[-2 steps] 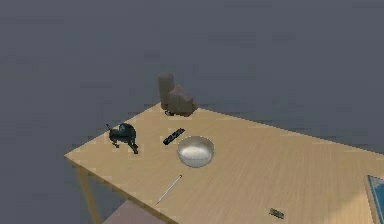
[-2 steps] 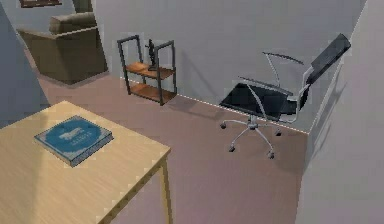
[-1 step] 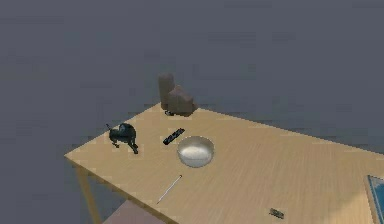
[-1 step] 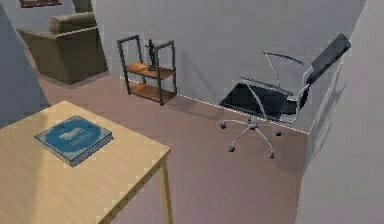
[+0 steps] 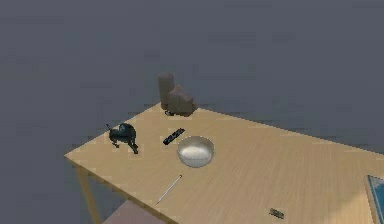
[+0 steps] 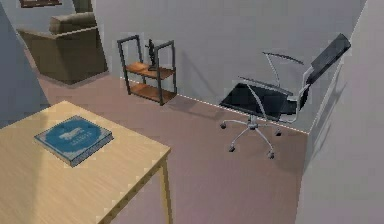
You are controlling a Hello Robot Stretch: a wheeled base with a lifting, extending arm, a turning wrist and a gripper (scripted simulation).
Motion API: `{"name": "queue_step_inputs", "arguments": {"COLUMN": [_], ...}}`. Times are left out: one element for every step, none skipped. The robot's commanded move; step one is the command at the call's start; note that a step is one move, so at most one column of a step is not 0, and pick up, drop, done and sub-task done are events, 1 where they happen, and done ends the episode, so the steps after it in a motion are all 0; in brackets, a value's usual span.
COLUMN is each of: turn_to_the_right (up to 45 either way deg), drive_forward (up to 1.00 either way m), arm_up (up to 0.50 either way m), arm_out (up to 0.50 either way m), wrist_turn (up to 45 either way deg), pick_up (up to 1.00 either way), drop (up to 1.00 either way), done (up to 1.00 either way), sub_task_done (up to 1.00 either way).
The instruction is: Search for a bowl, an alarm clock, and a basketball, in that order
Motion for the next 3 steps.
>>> {"name": "queue_step_inputs", "arguments": {"turn_to_the_right": [-45.0, -45.0, 45.0], "drive_forward": [0.00, 0.00, 0.00], "arm_up": [0.00, 0.00, 0.00], "arm_out": [0.00, 0.00, 0.00], "wrist_turn": [0.0, 0.0, 0.0], "pick_up": [0.00, 0.00, 0.00], "drop": [0.00, 0.00, 0.00], "done": [0.00, 0.00, 0.00], "sub_task_done": [0.00, 0.00, 0.00]}}
